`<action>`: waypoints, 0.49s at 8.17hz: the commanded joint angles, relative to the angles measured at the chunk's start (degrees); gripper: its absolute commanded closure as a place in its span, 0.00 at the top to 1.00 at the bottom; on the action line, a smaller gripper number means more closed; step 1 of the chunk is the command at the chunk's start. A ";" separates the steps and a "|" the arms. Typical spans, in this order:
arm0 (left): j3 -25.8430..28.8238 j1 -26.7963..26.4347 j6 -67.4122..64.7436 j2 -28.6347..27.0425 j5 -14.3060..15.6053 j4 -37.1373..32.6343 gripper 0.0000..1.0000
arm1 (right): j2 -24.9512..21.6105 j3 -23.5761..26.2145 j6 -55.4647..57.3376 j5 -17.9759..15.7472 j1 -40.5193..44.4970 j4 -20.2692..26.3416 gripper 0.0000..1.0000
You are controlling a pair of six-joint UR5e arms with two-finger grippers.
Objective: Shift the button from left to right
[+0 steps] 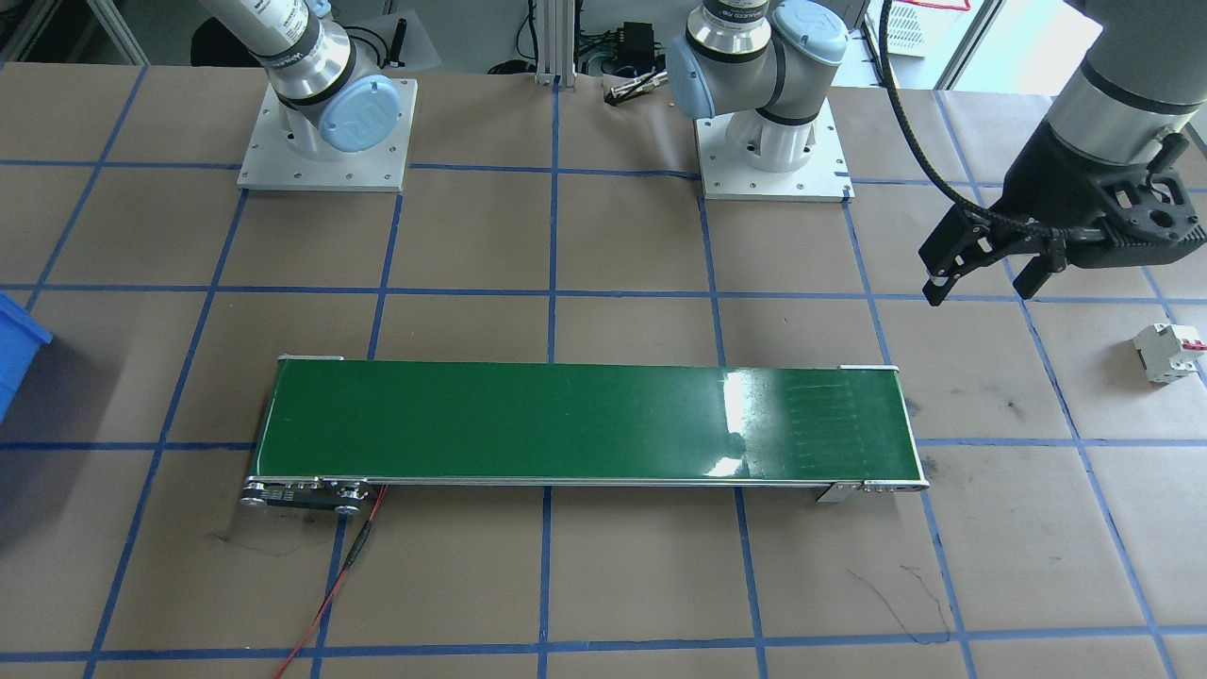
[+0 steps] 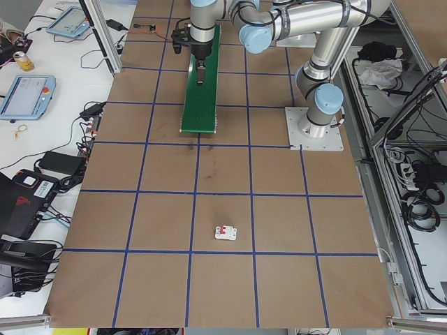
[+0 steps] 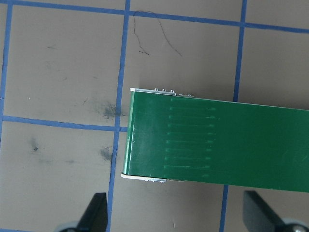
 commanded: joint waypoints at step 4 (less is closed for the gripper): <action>0.22 -0.61 -10.46 -0.42 -0.52 0.17 1.00 | 6.22 1.97 -0.58 -0.16 -0.44 -6.39 1.00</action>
